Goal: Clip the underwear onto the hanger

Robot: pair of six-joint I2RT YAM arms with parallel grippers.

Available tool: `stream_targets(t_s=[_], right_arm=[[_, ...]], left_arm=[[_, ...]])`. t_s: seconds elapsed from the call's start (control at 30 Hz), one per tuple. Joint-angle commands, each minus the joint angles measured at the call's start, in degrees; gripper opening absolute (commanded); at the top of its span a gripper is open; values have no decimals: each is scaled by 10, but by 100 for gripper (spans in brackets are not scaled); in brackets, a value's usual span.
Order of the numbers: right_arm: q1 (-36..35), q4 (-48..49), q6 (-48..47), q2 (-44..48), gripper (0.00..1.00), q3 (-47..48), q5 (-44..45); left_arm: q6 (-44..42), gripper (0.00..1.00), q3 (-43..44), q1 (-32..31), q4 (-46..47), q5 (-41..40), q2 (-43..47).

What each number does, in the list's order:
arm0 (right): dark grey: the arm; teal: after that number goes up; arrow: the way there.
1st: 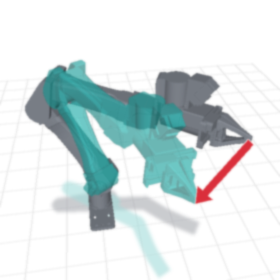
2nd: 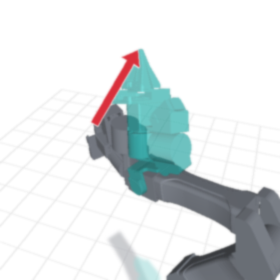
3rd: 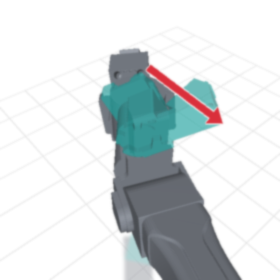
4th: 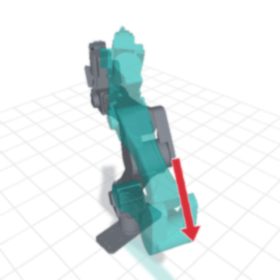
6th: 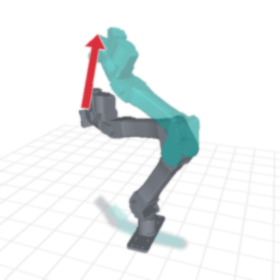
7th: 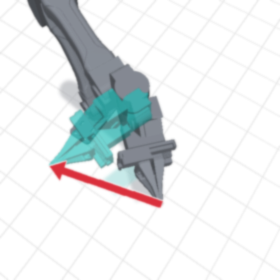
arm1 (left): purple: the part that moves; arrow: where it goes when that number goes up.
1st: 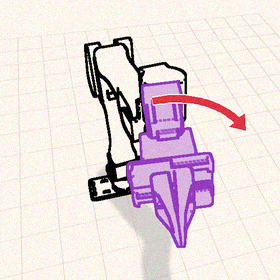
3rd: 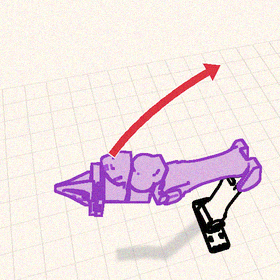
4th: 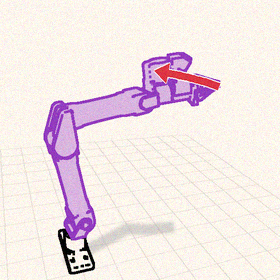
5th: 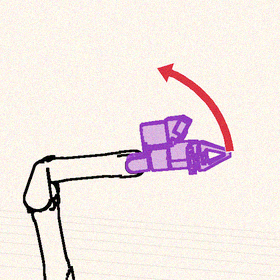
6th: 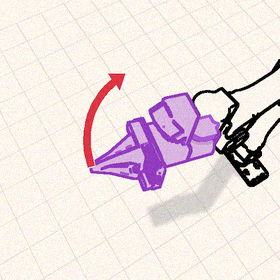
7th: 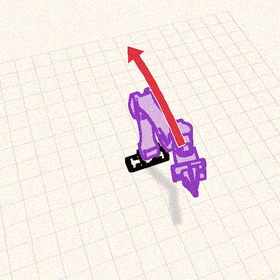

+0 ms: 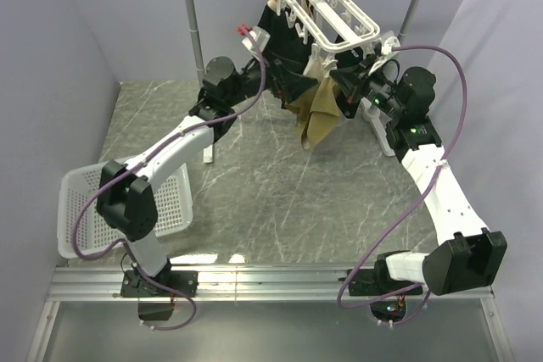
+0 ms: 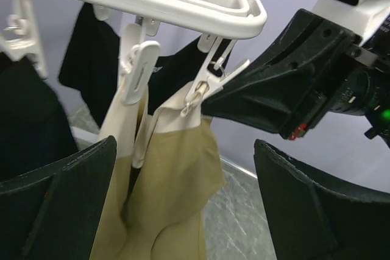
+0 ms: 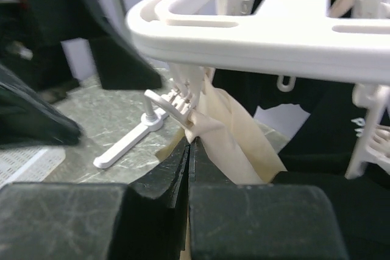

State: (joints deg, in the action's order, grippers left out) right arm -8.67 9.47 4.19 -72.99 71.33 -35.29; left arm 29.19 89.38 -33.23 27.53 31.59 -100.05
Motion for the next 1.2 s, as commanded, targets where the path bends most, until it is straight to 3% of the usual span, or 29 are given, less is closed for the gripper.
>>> stream_targets(t_s=[0.0, 0.13, 0.37, 0.4, 0.47, 0.5, 0.63, 0.8, 1.17], right_arm=[[15, 1, -1, 14, 0, 22, 24], [39, -8, 7, 13, 0, 21, 35], [76, -29, 11, 6, 1, 21, 50], [82, -34, 10, 4, 4, 22, 49], [83, -41, 6, 3, 18, 25, 52], [84, -49, 5, 3, 31, 26, 52], [113, -81, -9, 13, 56, 25, 56], [135, -125, -35, 45, 71, 1, 54], [175, -216, -92, 118, 86, -112, 9]], left_arm=[[-14, 99, -19, 16, 1, -27, 72], [-44, 99, -52, 30, -44, -49, 107], [-74, 99, -28, 55, -221, -140, 129], [-78, 99, -23, 60, -263, -146, 129], [-84, 99, -12, 74, -308, -156, 133], [-88, 99, -7, 79, -345, -157, 135], [-159, 99, -5, 92, -430, -191, 139], [-209, 99, -18, 104, -512, -224, 135], [-221, 99, -52, 111, -536, -295, 95]])
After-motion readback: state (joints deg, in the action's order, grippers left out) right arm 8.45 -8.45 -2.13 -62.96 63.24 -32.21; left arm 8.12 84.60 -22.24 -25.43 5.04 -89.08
